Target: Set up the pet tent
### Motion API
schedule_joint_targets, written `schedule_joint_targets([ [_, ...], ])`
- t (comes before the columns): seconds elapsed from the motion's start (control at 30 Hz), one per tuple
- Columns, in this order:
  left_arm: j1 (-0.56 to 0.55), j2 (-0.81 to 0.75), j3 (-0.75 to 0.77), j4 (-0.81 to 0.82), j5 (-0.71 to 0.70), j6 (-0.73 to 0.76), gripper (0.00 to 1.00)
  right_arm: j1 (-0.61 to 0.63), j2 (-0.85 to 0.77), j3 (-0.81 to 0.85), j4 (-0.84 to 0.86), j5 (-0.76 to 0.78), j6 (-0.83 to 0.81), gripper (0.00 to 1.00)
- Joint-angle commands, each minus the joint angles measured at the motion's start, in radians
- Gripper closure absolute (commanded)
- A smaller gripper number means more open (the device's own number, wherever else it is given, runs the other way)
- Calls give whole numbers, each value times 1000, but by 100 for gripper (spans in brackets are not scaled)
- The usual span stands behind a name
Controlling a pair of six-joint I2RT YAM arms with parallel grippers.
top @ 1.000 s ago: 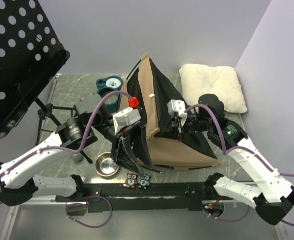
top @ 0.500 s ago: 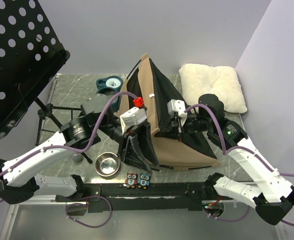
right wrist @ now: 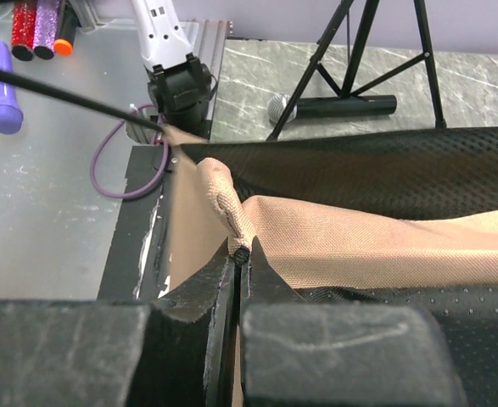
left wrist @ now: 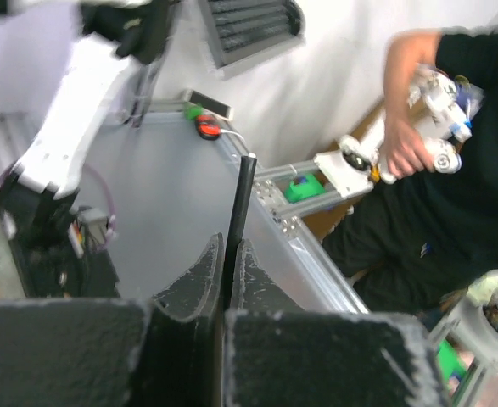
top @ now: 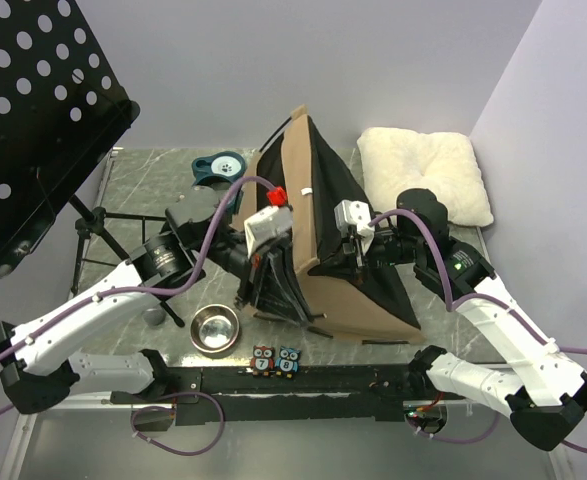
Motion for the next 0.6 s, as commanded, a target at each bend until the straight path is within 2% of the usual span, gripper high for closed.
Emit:
schedule_joint_targets([
  [0.0,135,-48,-137,90,115,-241,99,-7,-37,39,78,-13,12,100],
  [0.1,172,-59,-129,-139,88,-84,99,-7,-48,32,89,-23,15,100],
  [0.17,198,-62,-135,-209,76,-66,99,-7,-57,22,98,-26,19,100],
  [0.33,294,-90,-214,-139,89,-167,99,-8,-80,-1,126,-43,39,100],
  [0.57,314,-99,-236,-209,42,-122,99,-7,-97,-10,130,-46,39,100],
])
